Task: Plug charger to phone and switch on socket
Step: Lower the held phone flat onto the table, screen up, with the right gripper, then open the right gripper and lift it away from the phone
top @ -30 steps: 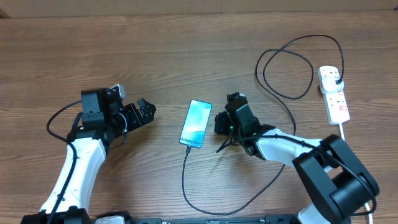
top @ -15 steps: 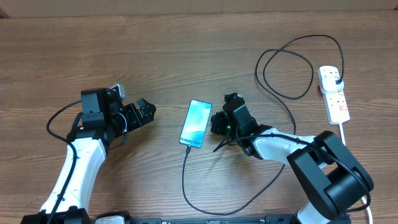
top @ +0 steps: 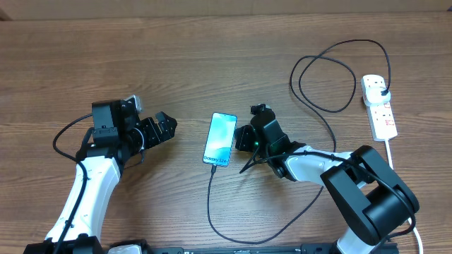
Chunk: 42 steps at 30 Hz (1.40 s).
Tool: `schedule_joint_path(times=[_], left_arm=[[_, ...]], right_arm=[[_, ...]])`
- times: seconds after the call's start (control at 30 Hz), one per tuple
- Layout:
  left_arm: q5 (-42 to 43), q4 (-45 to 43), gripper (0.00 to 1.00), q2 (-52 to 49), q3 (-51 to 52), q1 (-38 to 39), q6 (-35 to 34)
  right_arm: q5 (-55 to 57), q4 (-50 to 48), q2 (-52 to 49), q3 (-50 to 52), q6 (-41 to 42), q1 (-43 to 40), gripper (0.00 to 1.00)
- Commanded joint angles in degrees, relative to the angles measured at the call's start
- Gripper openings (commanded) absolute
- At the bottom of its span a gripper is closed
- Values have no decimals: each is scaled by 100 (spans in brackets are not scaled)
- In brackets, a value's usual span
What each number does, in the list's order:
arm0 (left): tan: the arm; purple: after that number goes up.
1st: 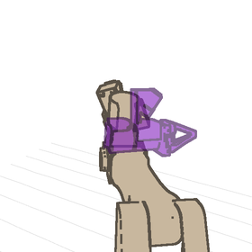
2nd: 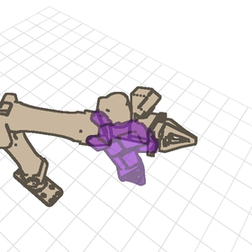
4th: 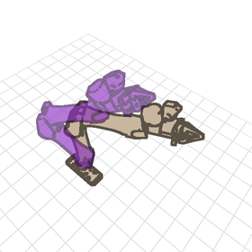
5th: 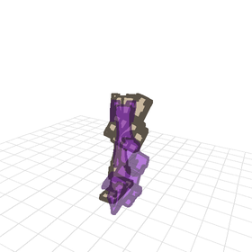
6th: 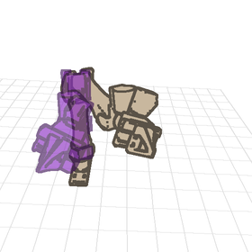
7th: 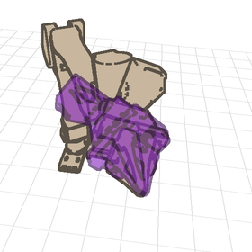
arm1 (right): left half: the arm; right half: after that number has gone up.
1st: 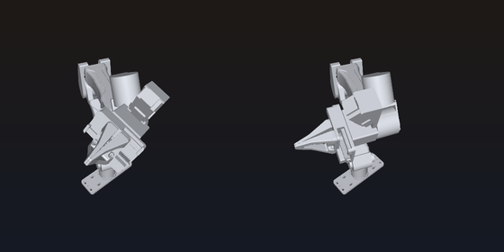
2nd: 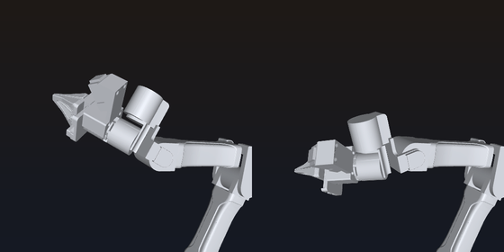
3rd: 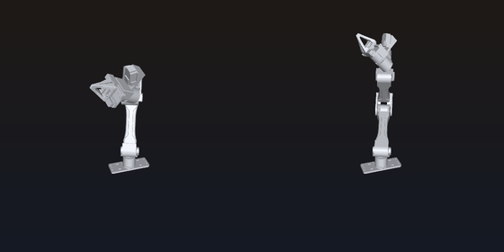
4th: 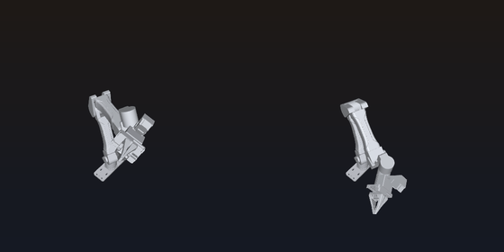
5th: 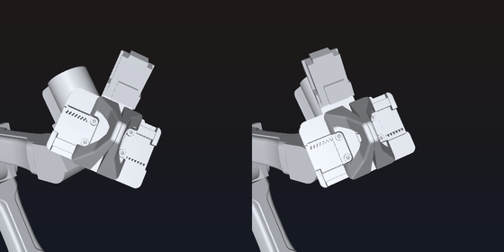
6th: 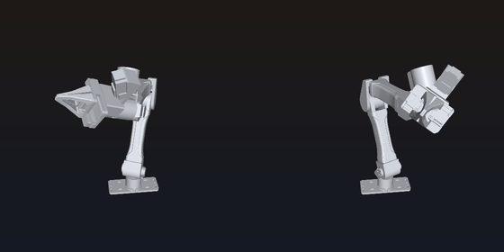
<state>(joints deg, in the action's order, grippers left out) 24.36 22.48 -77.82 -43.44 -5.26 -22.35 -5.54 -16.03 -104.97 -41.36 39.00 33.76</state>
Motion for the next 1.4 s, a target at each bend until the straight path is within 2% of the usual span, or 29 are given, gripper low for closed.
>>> schedule_joint_path(times=[0.0,0.67,1.1,1.37], left_arm=[[-59,-15,100,96,-15,4,-35],[-61,-17,100,96,-15,4,-35],[-61,-17,100,96,-15,4,-35],[-59,-17,100,96,-15,4,-35]], right_arm=[[-9,-57,-72,-70,-28,31,4],[284,-262,-216,-70,-24,37,4],[-361,-787,-549,-70,-22,37,4],[-356,-640,-393,-72,127,-94,5]])
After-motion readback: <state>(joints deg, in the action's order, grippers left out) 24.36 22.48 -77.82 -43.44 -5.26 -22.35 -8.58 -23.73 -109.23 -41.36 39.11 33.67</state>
